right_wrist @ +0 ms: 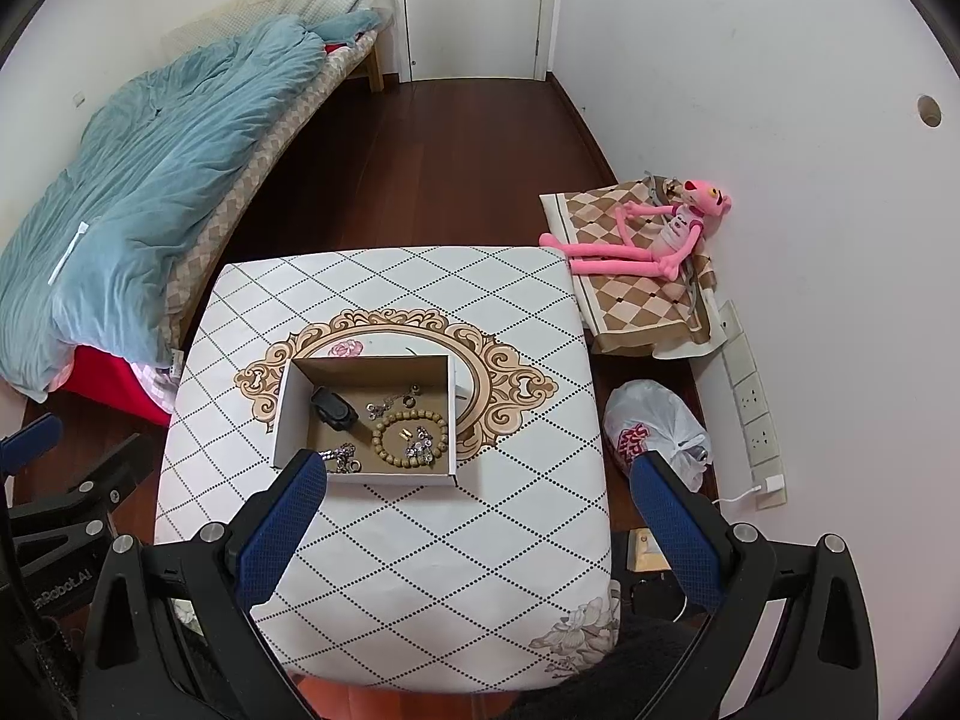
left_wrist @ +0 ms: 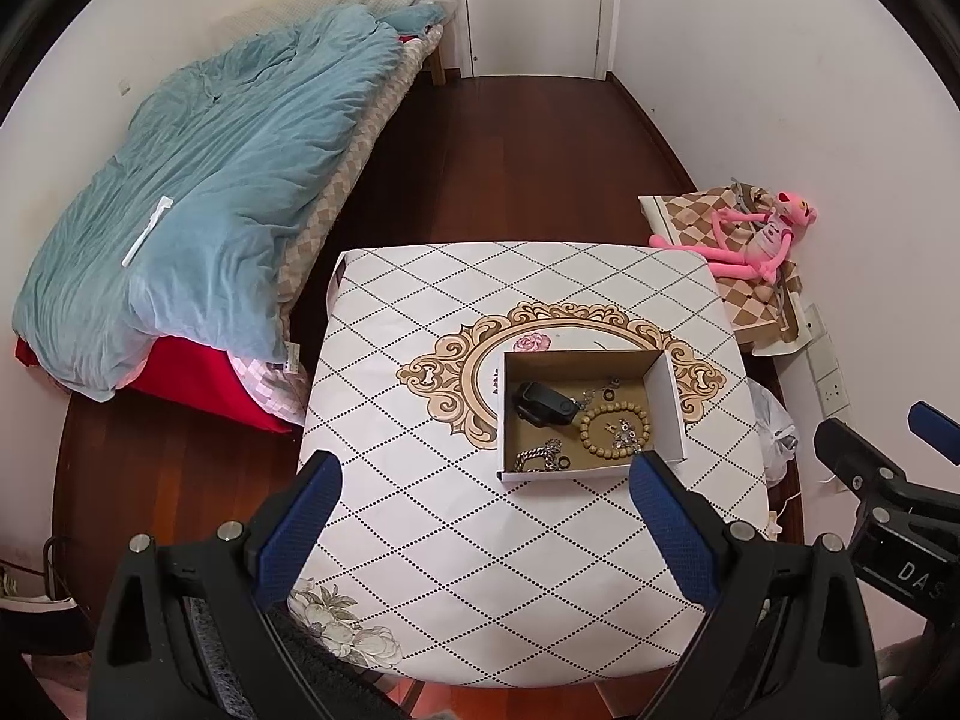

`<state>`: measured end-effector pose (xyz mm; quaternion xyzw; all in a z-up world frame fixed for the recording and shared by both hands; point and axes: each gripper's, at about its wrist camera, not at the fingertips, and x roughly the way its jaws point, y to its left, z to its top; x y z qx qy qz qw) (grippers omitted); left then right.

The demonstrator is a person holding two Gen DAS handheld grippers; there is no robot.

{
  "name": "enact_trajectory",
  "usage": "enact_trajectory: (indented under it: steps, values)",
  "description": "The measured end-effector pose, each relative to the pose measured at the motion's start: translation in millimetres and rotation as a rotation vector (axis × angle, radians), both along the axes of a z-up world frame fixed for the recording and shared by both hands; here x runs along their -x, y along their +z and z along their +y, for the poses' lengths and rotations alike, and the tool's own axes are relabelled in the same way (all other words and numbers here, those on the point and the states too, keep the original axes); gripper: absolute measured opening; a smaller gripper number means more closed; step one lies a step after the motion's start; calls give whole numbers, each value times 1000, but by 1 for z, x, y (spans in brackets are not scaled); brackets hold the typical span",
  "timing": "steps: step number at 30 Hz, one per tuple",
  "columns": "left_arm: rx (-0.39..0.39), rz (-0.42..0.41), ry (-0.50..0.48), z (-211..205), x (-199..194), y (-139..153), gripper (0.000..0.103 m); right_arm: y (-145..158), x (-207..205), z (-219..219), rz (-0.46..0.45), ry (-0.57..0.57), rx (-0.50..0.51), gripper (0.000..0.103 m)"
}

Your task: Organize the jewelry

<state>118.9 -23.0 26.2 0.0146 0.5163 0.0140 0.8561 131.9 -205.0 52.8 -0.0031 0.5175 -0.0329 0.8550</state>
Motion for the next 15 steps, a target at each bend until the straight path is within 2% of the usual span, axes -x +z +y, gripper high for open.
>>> enact_trajectory:
  steps: [15]
  values:
    - [-4, -10, 0, 0, 3, 5, 98, -3, 4, 0, 4, 1, -7, 102]
